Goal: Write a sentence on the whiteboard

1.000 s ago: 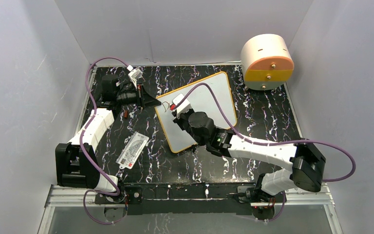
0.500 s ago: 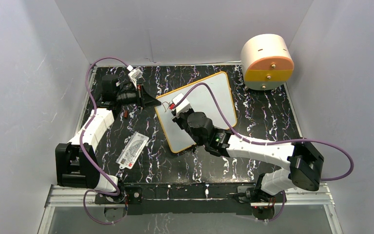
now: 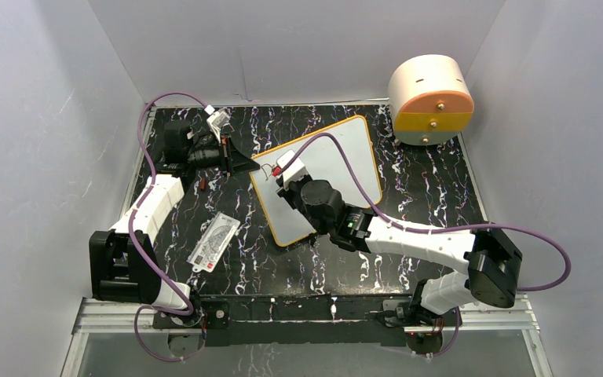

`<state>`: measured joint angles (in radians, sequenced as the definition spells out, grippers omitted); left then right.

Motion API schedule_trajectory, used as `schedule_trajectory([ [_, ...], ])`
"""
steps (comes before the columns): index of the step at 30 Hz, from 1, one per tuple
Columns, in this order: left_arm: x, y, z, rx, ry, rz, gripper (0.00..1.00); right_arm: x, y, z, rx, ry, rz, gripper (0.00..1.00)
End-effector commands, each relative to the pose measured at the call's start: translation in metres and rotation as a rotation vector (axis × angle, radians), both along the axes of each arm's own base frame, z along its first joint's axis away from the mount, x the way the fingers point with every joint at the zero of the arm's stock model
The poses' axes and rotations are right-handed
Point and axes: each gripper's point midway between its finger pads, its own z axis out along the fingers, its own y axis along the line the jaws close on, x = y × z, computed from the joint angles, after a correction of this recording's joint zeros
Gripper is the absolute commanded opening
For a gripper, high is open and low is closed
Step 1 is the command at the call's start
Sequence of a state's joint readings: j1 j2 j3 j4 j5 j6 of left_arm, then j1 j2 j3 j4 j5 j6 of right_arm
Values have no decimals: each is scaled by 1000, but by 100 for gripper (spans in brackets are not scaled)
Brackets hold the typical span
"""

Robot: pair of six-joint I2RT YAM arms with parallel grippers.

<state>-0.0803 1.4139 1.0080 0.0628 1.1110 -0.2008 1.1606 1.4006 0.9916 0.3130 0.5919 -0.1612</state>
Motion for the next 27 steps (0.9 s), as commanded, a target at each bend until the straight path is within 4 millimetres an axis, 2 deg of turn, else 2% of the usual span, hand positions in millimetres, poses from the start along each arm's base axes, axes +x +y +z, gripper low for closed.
schedule_trajectory([
  [1,-4,2,-3,8,10,0,0,0,5,26,55,-13,6,0],
  [11,-4,2,-3,7,8,1,0,-6,1,14,14,37,17,0],
  [27,-5,2,-3,4,10,1,0,-12,-1,5,-7,75,28,0],
])
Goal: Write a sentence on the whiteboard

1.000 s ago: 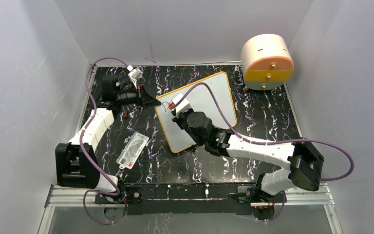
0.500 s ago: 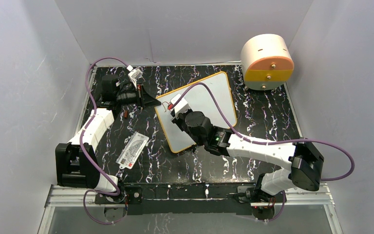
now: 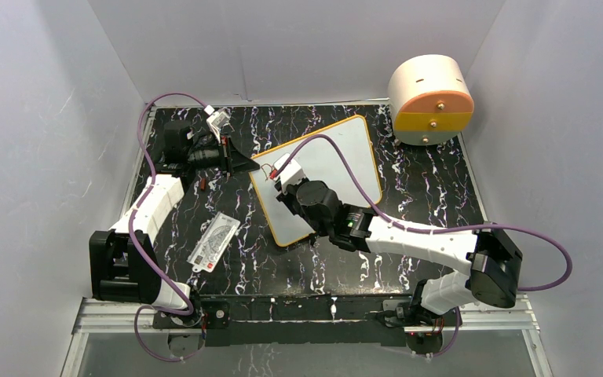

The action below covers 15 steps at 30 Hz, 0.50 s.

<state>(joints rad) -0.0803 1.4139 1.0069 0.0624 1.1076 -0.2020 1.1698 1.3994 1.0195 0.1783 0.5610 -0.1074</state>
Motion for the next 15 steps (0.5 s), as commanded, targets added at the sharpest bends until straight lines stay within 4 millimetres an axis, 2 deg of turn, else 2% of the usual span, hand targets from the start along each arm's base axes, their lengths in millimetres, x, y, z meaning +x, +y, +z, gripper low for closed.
schedule_trajectory([
  [1,-5,2,-2,2,7,-3,0,-2,-1,20,46,-2,1,0],
  [15,-6,1,-3,-1,16,-7,0,3,-3,23,96,-31,-37,0],
])
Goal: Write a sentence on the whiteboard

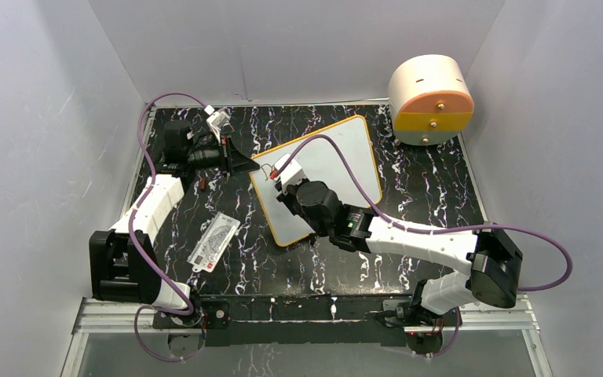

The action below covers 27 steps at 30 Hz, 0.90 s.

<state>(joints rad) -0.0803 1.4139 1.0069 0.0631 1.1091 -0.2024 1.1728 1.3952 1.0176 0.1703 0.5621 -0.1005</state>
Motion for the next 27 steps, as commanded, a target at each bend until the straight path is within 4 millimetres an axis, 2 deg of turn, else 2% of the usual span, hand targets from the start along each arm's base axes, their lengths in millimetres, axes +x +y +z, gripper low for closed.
schedule_trajectory([
  [1,-5,1,-3,-1,15,-7,0,5,-2,24,101,-39,-39,0],
  [27,-6,1,-4,-7,24,-13,0,18,-2,32,129,-91,-98,0],
])
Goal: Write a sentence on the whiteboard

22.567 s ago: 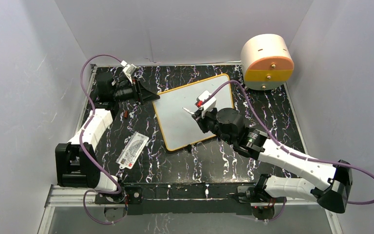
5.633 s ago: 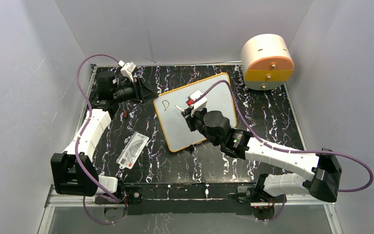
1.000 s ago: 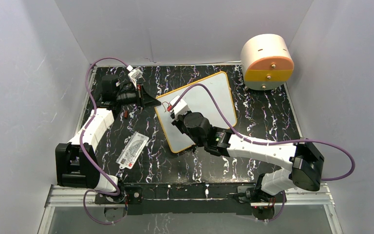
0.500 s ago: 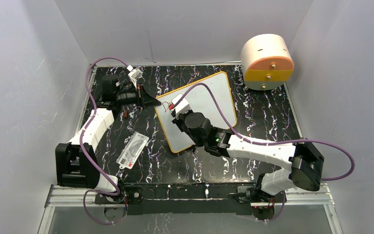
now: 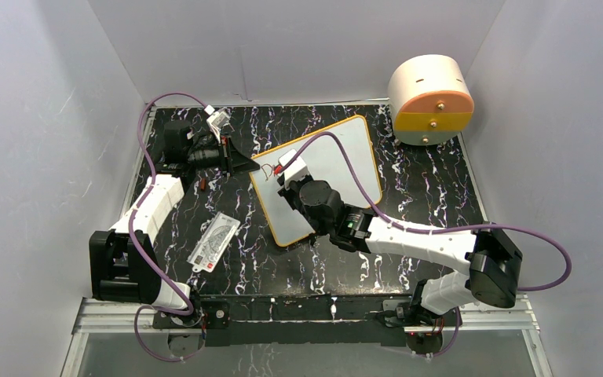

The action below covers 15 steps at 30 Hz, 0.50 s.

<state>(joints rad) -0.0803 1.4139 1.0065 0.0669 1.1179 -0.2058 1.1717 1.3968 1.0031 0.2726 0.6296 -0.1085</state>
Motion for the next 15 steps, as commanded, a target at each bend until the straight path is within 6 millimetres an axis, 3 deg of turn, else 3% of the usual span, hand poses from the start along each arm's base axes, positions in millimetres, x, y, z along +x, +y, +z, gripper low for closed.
schedule_trajectory([
  [1,-5,1,-5,-2,23,-6,0,8,1,16,62,-40,-35,0],
  [15,-4,2,-6,-1,28,-2,0,-1,-1,13,53,-4,11,0],
])
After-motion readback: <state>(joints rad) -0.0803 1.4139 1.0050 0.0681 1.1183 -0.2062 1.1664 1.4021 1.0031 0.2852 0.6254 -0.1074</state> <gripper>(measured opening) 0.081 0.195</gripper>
